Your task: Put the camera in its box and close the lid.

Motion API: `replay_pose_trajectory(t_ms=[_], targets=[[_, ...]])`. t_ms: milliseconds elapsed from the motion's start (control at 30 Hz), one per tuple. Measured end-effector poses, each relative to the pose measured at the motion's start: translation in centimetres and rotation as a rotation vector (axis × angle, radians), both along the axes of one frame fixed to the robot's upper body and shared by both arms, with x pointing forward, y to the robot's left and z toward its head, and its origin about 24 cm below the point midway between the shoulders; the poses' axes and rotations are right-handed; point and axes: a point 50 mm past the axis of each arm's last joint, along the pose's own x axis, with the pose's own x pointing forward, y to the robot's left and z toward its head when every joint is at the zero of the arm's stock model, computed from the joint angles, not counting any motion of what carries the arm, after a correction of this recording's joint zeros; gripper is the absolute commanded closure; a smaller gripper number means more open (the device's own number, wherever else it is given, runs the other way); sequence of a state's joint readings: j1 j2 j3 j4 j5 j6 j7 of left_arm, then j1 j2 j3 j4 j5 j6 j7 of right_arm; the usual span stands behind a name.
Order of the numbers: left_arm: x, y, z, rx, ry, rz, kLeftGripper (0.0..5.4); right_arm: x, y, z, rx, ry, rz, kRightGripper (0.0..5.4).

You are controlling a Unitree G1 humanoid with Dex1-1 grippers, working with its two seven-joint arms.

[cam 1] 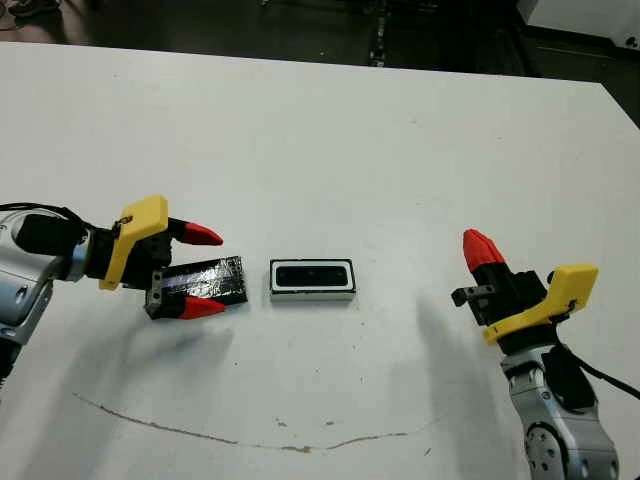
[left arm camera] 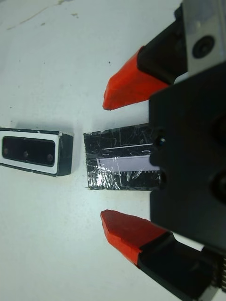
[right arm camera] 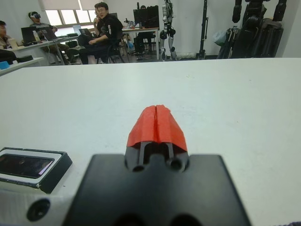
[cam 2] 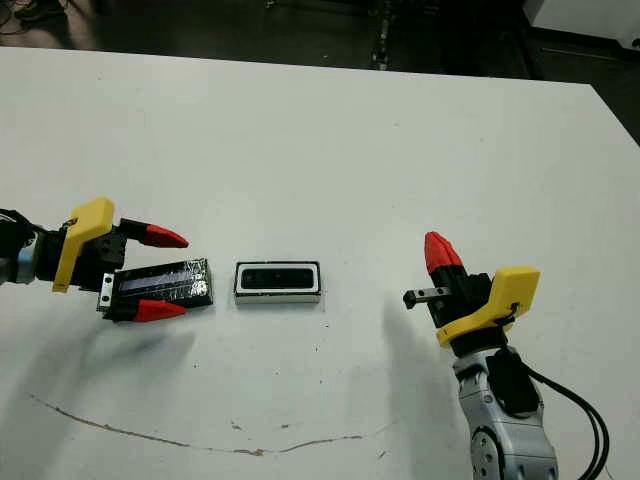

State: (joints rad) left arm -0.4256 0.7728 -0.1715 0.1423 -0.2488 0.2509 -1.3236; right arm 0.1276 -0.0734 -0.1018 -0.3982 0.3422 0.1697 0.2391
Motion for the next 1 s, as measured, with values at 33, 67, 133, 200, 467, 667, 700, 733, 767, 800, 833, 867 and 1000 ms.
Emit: replay_pose_trajectory(t_ms=[33, 67, 133, 200, 467, 667, 700, 733, 767, 800, 833, 867, 1000], targets=[[0.0, 0.1, -0.1, 0.0, 0.001, 0.004, 0.0, 0.0, 0.0, 0.0, 0.0, 0.0, 0.0, 5.38], [0.1, 0.1, -0.2, -0.003, 0.002, 0.006, 0.0, 0.0, 0.0, 0.0, 0.0, 0.0, 0.0, 5.38], [0.1, 0.3, -0.4, -0.006, 0.006, 0.012, 0.0, 0.0, 0.0, 0.0, 0.0, 0.0, 0.0, 5.38], [0.2, 0.4, -0.6, -0.001, 0.009, 0.018, 0.0, 0.0, 0.0, 0.0, 0.0, 0.0, 0.0, 5.38], [0.2, 1.1, -1.3, 0.03, 0.036, 0.024, 0.0, -0.1, 0.0, 0.0, -0.001, 0.0, -0.005, 5.38], [0.3, 1.3, -1.5, 0.037, 0.068, 0.018, 0.0, -0.1, -0.1, 0.0, -0.007, 0.001, -0.004, 5.38], [0.4, 1.3, -1.5, 0.037, 0.074, 0.019, 0.0, -0.1, -0.1, 0.0, -0.008, 0.001, -0.004, 5.38], [0.4, 1.4, -1.6, 0.035, 0.084, 0.021, 0.0, -0.1, -0.1, 0.0, -0.008, 0.001, -0.004, 5.38], [0.5, 1.3, -1.5, 0.034, 0.088, 0.019, 0.0, -0.1, -0.1, 0.0, -0.009, 0.001, -0.004, 5.38], [0.6, 1.3, -1.4, 0.033, 0.092, 0.016, 0.0, -0.1, -0.1, 0.0, -0.009, 0.001, -0.004, 5.38], [0.6, 1.3, -1.4, 0.031, 0.092, 0.016, 0.0, -0.1, -0.1, 0.0, -0.009, 0.001, -0.004, 5.38], [0.7, 1.3, -1.4, 0.029, 0.097, 0.017, 0.07, -0.1, -0.1, 0.0, -0.01, 0.001, -0.004, 5.4], [0.7, 1.3, -1.4, 0.016, 0.135, 0.044, 0.52, -0.1, -0.2, 0.0, -0.012, 0.002, -0.006, 5.4]])
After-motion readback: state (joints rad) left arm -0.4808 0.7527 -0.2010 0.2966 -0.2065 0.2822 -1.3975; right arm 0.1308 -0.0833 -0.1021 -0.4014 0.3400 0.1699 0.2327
